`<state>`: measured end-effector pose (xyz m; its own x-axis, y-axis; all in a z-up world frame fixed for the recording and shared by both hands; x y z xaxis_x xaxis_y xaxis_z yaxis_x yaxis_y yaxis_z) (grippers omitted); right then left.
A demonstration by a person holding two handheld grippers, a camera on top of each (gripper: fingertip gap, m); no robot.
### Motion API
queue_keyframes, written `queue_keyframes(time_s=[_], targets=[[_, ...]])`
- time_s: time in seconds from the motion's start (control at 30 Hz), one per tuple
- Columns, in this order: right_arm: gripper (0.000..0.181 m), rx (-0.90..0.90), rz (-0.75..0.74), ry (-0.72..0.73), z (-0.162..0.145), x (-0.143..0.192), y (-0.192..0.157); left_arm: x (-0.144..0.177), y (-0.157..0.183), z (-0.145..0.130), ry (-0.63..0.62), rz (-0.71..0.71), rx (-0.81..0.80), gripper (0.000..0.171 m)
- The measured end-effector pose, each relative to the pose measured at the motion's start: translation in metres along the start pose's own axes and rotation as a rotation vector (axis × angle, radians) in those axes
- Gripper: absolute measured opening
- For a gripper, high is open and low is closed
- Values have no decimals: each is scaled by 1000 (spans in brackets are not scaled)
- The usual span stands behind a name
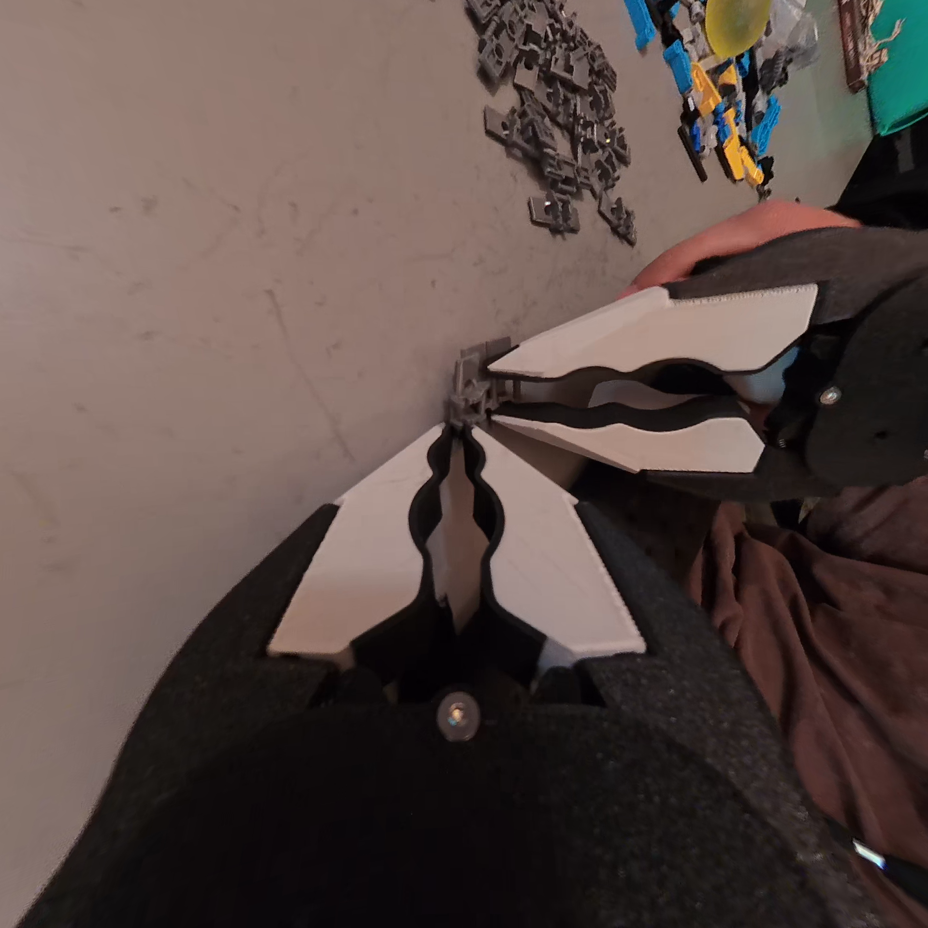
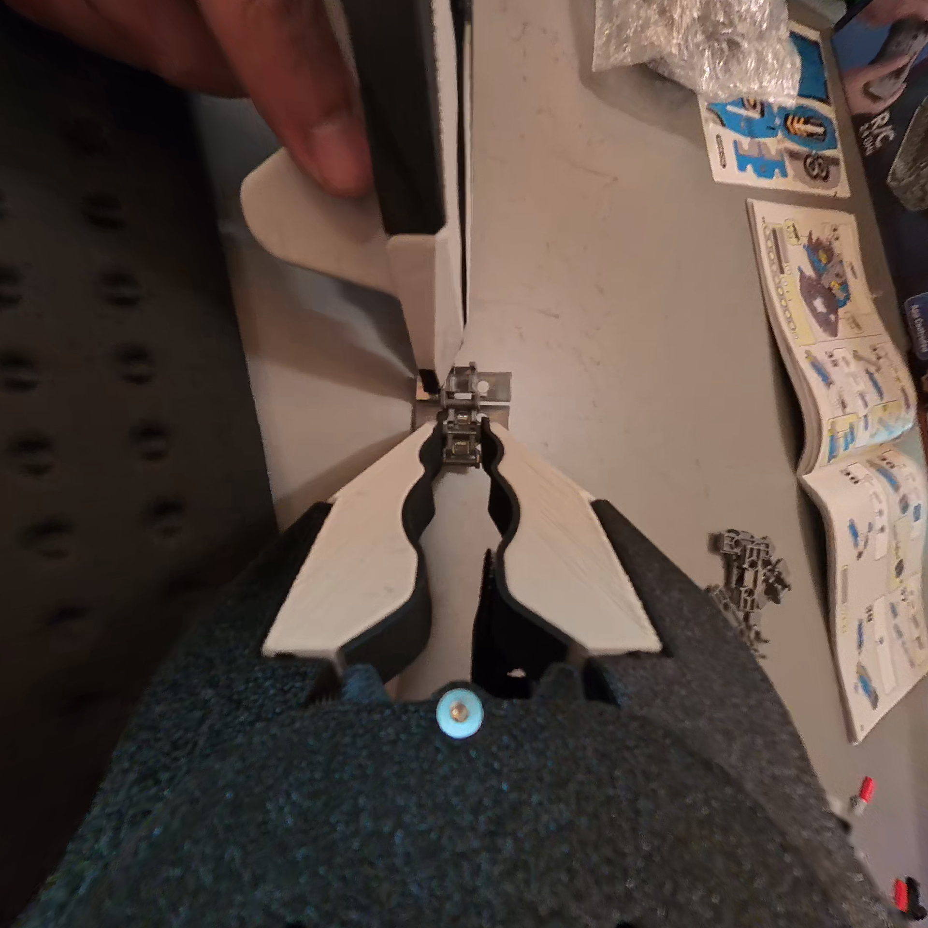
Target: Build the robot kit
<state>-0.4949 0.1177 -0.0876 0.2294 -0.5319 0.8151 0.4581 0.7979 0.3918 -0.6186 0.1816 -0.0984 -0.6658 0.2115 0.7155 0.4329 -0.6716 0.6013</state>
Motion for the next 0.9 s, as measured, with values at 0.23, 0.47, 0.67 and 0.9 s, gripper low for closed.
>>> queue_keyframes(time_s=[0.23,0.47,0.67,0.9], targets=[[14,229,-197,19,0,0,-10,0,-2,1,8,17,-2,4],[15,224,-195,60,-3,2,-5,1,-1,4,26,21,-38,7],[15,177,-167,130,-4,9,4,8,-2,5,71,-55,-31,19],[15,178,-154,145,-5,9,5,8,-1,5,69,-54,-46,19]])
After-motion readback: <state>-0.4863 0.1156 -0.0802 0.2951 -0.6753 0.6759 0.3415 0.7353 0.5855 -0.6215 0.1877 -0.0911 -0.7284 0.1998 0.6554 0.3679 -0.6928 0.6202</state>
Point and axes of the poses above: each gripper's, where its closed fingertips meet, x back along the fingers, z out of its top, y = z × x across the jaws, the point moved 10 cm from there along x, back along the fingers, and after that the axes turned 10 degrees about -y, right-handed, at the moved point
